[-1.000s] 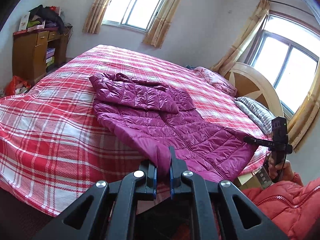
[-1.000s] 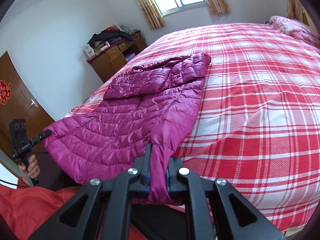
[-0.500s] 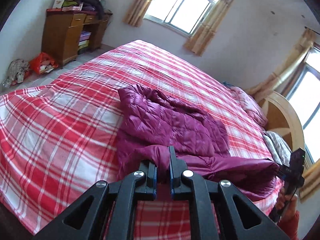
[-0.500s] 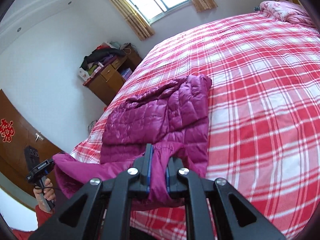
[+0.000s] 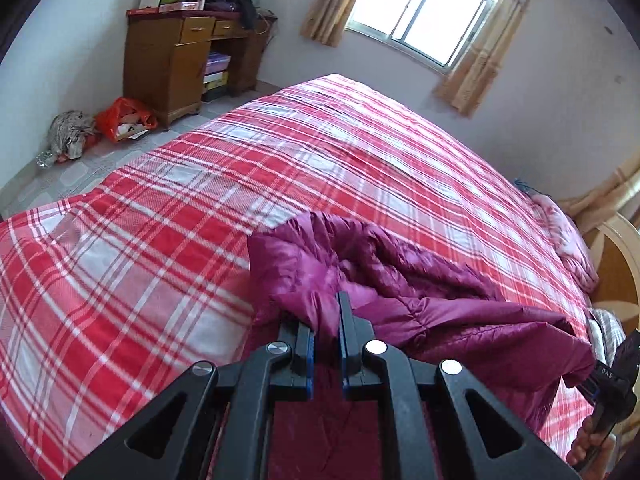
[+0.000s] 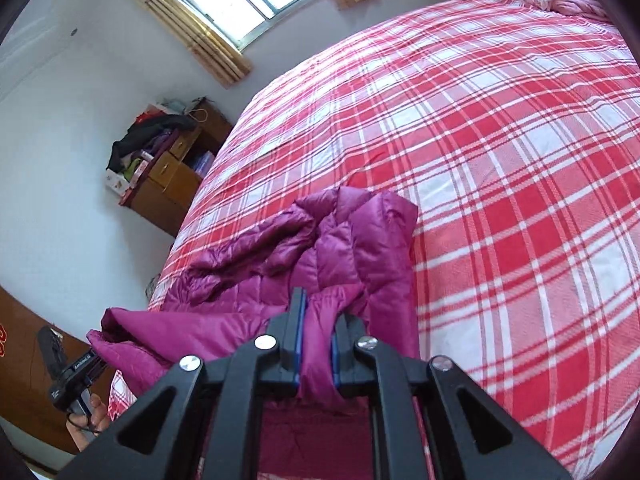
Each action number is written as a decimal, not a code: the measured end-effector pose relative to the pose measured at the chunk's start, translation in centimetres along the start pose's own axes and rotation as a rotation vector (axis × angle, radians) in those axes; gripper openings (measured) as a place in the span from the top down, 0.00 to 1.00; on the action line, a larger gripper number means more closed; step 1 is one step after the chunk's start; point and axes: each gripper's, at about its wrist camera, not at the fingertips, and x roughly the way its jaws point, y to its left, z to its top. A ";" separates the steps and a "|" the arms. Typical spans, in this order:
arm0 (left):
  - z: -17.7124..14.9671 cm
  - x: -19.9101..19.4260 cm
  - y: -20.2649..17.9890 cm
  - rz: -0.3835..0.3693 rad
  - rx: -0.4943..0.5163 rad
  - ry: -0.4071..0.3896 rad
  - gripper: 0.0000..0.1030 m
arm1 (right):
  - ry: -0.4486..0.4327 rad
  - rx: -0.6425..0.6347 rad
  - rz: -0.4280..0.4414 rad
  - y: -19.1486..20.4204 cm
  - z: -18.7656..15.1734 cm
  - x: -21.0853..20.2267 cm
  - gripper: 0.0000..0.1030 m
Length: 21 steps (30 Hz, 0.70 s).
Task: Fold large clothes
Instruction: 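Lift the held hem and fold it toward the collar with both grippers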
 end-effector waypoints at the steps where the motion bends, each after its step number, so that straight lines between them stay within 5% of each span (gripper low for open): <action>1: 0.8 0.8 -0.1 0.013 -0.004 -0.004 0.92 | -0.002 0.012 -0.008 0.0 0.8 0.8 0.88; 12: 5.9 10.5 -2.0 0.152 0.008 -0.011 0.92 | -0.068 -0.056 -0.174 1.5 6.8 9.5 0.88; 17: 5.4 15.6 -1.5 0.218 -0.027 0.069 0.91 | -0.029 0.000 -0.202 -0.1 7.6 13.4 0.83; 21: 4.2 17.2 -0.6 0.182 -0.044 0.070 0.89 | -0.041 0.013 -0.175 -1.2 7.0 14.6 0.78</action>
